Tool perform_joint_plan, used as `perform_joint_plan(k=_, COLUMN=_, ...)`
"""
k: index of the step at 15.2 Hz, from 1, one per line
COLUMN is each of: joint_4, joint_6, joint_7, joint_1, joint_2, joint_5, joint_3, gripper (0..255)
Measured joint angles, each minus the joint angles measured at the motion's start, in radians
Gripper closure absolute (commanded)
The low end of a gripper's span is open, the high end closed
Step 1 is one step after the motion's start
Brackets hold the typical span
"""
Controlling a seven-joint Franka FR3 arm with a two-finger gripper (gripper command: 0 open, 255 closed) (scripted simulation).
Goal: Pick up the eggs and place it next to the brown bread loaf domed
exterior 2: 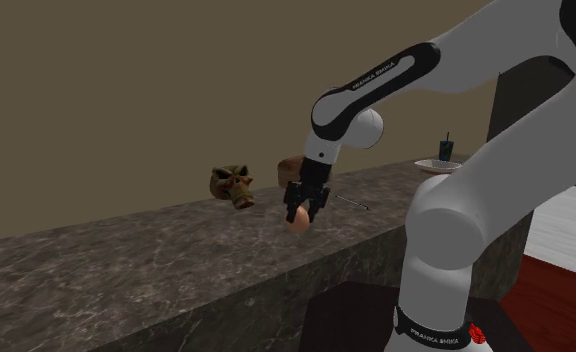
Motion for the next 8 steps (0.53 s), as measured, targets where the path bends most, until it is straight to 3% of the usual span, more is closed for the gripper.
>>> perform_joint_plan(k=8, joint_4=0.07, joint_6=-0.127, joint_7=0.036, joint_1=-0.007, joint_2=-0.06, joint_5=0.003, joint_3=0.038, gripper=255)
